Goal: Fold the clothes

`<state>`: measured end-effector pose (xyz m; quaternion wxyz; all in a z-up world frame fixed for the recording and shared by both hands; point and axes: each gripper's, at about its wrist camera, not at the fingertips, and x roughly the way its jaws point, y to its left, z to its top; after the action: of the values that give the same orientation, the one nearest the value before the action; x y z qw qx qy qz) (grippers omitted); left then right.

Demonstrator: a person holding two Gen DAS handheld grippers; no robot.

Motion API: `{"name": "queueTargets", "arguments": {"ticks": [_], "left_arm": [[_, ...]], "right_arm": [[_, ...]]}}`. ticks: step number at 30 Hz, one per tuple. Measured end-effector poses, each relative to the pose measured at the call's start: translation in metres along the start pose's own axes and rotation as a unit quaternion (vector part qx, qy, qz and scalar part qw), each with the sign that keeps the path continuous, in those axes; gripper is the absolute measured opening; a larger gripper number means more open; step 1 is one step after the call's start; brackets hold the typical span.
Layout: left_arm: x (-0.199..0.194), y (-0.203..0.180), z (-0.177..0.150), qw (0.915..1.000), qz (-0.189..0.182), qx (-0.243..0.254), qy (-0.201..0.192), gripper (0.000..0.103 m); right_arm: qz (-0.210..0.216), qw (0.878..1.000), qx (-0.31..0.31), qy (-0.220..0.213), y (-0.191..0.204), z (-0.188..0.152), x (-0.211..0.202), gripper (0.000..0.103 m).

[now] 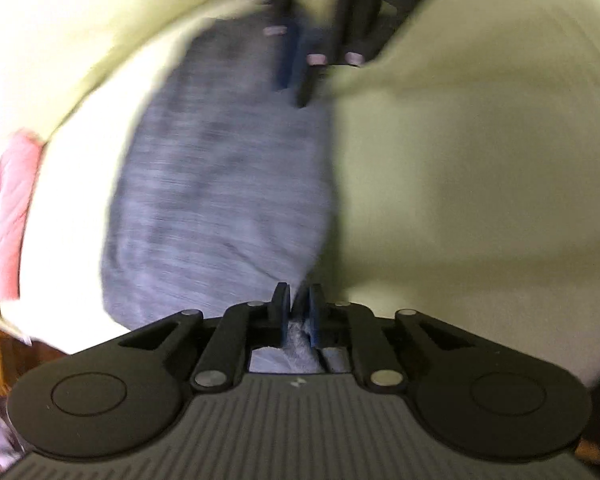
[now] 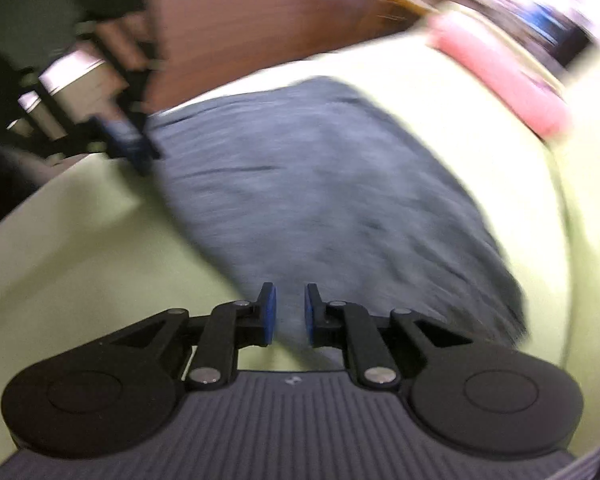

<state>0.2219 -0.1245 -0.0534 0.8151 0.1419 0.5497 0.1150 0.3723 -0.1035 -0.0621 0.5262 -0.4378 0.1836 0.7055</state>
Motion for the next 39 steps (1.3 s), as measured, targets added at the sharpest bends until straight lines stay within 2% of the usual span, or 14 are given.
{"name": "queueTargets", "arguments": {"ticks": [2,4,6,9,12,16,19,21,25,30,33,35,37,39], "left_arm": [[0.012,0.024,0.005,0.9966,-0.013,-0.078,-0.025,0.012],[0.028,0.038,0.006,0.9879,-0.069,-0.139,-0.005,0.012],[0.030,0.037,-0.001,0.9823,-0.113,-0.149,0.013,0.012],[0.008,0.029,-0.017,0.9827,-0.139,-0.123,0.004,0.013],[0.010,0.050,-0.012,0.9858,-0.100,-0.133,-0.019,0.014],[0.040,0.095,0.011,0.9793,-0.049,-0.185,-0.065,0.014],[0.074,0.122,0.021,0.9720,-0.056,-0.214,-0.079,0.014],[0.091,0.121,0.017,0.9790,-0.054,-0.185,-0.065,0.020],[0.073,0.134,0.017,0.9823,-0.053,-0.161,-0.079,0.019],[0.080,0.168,0.043,0.9716,-0.076,-0.180,-0.133,0.019],[0.103,0.177,0.052,0.9699,-0.097,-0.176,-0.137,0.020],[0.125,0.177,0.053,0.9726,-0.101,-0.169,-0.123,0.020],[0.137,0.176,0.050,0.9749,-0.101,-0.161,-0.116,0.020],[0.123,0.178,0.048,0.9746,-0.100,-0.162,-0.119,0.020]], "right_arm": [[-0.014,0.998,0.064,0.002,-0.019,-0.007,0.006,0.010],[-0.024,0.987,0.158,0.016,-0.043,-0.024,0.019,0.010],[-0.031,0.983,0.178,0.025,-0.049,-0.030,0.021,0.010],[-0.046,0.977,0.203,0.042,-0.054,-0.034,0.018,0.011],[-0.028,0.968,0.251,-0.008,-0.060,-0.019,0.007,0.011],[0.026,0.947,0.313,-0.064,-0.074,0.000,0.023,0.011],[0.050,0.935,0.346,-0.065,-0.081,0.001,0.048,0.012],[0.002,0.935,0.354,-0.019,-0.084,-0.009,0.065,0.008],[-0.048,0.926,0.375,-0.007,-0.089,-0.014,0.053,0.013],[-0.019,0.897,0.430,-0.100,-0.061,0.015,0.035,0.013],[-0.008,0.875,0.475,-0.096,-0.030,0.012,0.046,0.013],[-0.022,0.865,0.497,-0.055,-0.005,-0.002,0.064,0.012],[-0.038,0.862,0.502,-0.062,0.006,-0.009,0.066,0.010],[-0.037,0.857,0.511,-0.058,0.003,-0.007,0.063,0.013]]}}
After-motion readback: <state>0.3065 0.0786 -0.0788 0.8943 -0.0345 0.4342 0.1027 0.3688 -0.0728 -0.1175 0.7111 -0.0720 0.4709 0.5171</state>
